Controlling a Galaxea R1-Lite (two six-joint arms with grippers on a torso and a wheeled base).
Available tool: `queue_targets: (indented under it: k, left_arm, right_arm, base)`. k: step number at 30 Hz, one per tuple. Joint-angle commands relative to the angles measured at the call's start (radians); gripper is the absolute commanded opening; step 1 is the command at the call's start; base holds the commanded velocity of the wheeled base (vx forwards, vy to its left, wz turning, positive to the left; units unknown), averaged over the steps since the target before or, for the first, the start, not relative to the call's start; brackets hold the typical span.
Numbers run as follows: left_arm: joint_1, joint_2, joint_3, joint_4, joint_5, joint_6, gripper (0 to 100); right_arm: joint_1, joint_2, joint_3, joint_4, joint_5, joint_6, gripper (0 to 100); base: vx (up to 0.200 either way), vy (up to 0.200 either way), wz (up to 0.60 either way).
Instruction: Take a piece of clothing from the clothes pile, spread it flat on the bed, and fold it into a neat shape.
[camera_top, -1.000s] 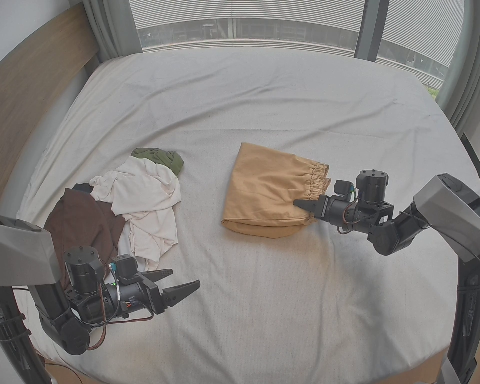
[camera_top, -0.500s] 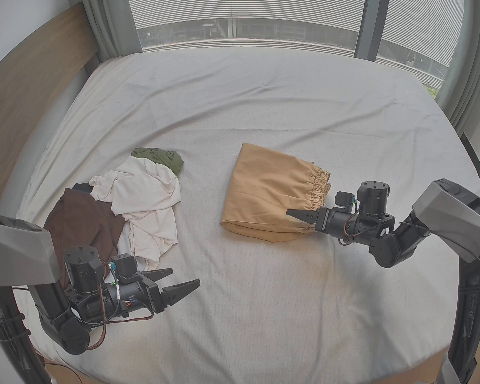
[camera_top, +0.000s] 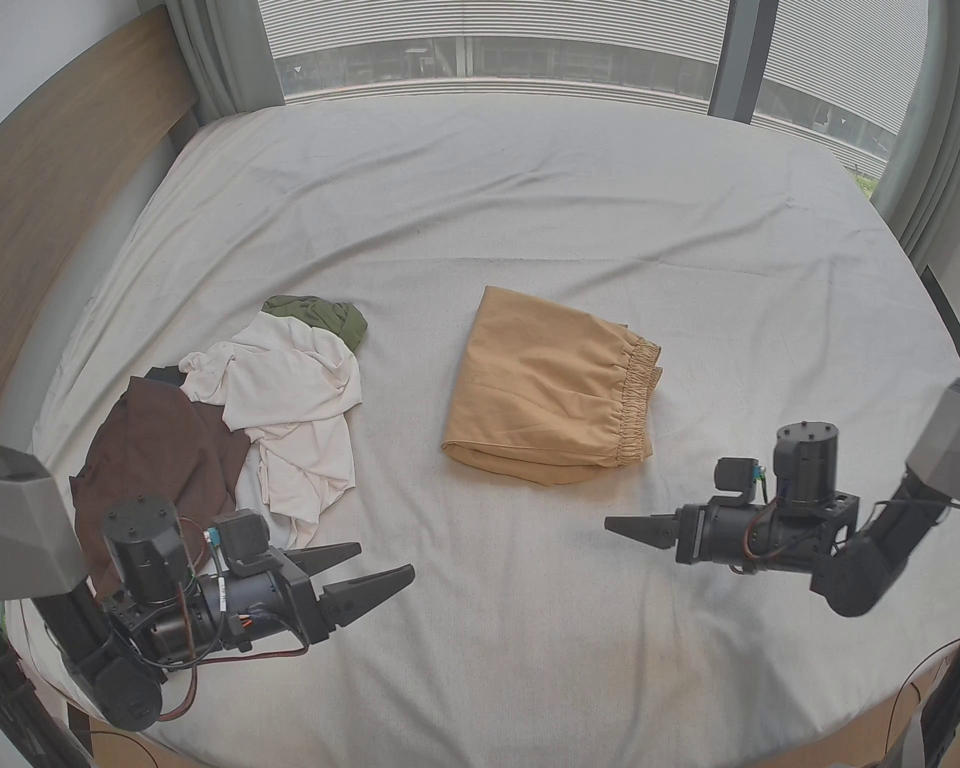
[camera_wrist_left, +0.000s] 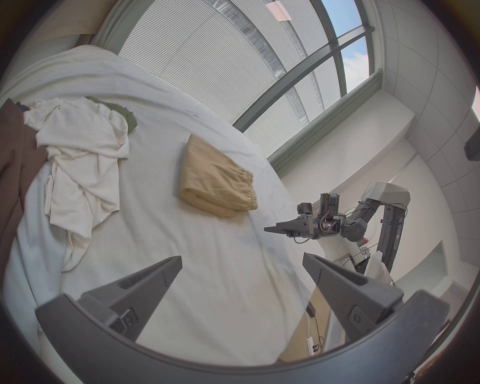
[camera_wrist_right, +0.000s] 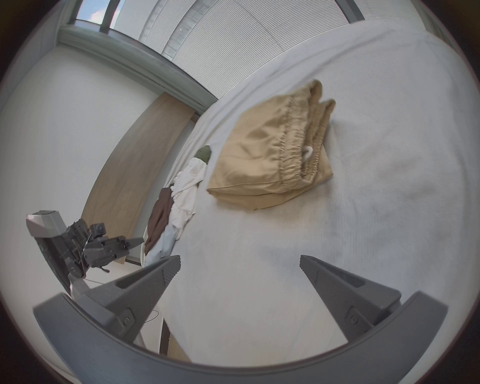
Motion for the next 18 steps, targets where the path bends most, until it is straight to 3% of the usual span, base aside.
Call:
queue_targets:
  k: [1,7,8,13,15,16,18]
  left_arm:
    - [-0.036,-0.335,0.127,0.040,0.006,-0.021,100]
    - [-0.037,-0.608,0.127,0.274,0.015,-0.017,100]
    - [-0.036,-0.722,0.127,0.408,0.017,-0.010,100]
    - [-0.020,-0.975,0.127,0.701,0.078,-0.005,100]
    - [-0.019,-1.007,0.127,0.745,0.100,-0.005,100]
    - [-0.019,-1.076,0.125,0.834,0.146,-0.005,100]
    - [-0.017,-1.131,0.124,0.889,0.189,-0.005,100]
  right_arm:
    - [0.152,-0.378,0.215,-0.002,-0.115,-0.019,100]
    - [0.243,-0.567,0.230,0.094,-0.229,-0.022,100]
    - [0.235,-0.640,0.230,0.139,-0.262,-0.023,100]
    - [0.131,-0.803,0.253,0.200,-0.275,-0.031,100]
    - [0.110,-0.832,0.253,0.214,-0.281,-0.037,100]
    - [0.057,-0.890,0.258,0.254,-0.307,-0.048,100]
    - [0.011,-0.970,0.266,0.294,-0.327,-0.049,100]
  base:
    - [0.000,0.000,0.00]
    - [0.000,0.000,0.00]
    - [0.000,0.000,0.00]
    - [0.000,0.000,0.00]
    - [0.000,0.000,0.00]
    - [0.000,0.000,0.00]
    - [0.000,0.000,0.00]
